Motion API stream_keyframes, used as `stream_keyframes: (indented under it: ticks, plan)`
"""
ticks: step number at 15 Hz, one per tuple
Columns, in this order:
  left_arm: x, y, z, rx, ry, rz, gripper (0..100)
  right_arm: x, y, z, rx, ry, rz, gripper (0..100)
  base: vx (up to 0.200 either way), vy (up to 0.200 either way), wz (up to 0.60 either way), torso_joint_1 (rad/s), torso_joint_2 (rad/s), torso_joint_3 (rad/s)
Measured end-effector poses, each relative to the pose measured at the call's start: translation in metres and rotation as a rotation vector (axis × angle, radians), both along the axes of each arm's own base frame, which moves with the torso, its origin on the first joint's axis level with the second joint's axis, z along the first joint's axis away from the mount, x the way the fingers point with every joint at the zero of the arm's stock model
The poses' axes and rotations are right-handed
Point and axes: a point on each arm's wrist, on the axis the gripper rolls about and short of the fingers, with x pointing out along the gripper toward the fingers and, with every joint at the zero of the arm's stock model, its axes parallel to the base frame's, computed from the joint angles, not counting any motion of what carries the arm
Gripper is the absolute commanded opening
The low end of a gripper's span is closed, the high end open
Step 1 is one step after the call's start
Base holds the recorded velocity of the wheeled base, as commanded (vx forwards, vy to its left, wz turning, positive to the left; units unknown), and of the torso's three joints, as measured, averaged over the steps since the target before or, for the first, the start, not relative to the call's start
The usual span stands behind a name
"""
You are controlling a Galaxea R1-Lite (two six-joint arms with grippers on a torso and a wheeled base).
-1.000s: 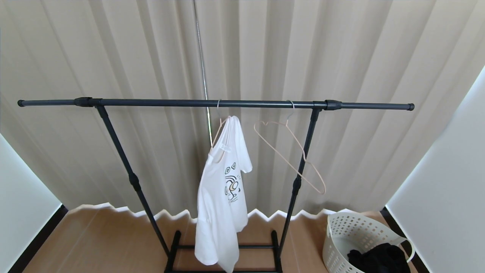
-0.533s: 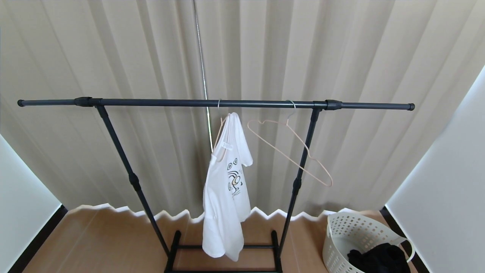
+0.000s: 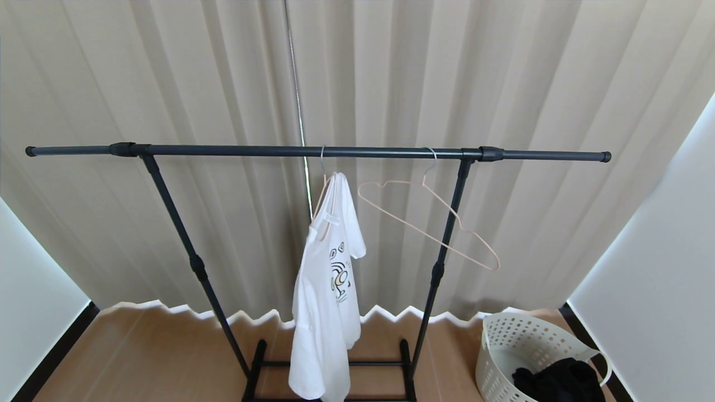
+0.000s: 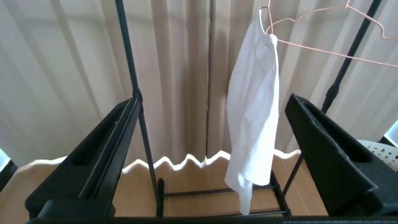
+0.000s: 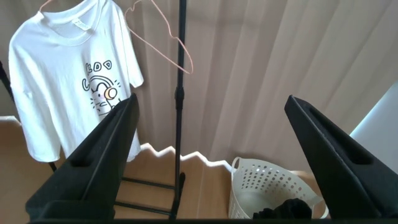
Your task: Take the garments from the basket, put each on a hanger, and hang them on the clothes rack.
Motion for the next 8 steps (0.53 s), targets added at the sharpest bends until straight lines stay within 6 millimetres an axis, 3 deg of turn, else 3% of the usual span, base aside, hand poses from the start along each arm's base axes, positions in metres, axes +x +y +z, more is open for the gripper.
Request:
stream_keyframes:
  ticks: [8]
  plan:
    - [-0.0001,0.0,0.0,0.0,-0.002,0.0,100,0.0,0.0,0.0,0.0,0.0,0.0,100,0.0,0.0,0.0,-0.138,0.31,0.168]
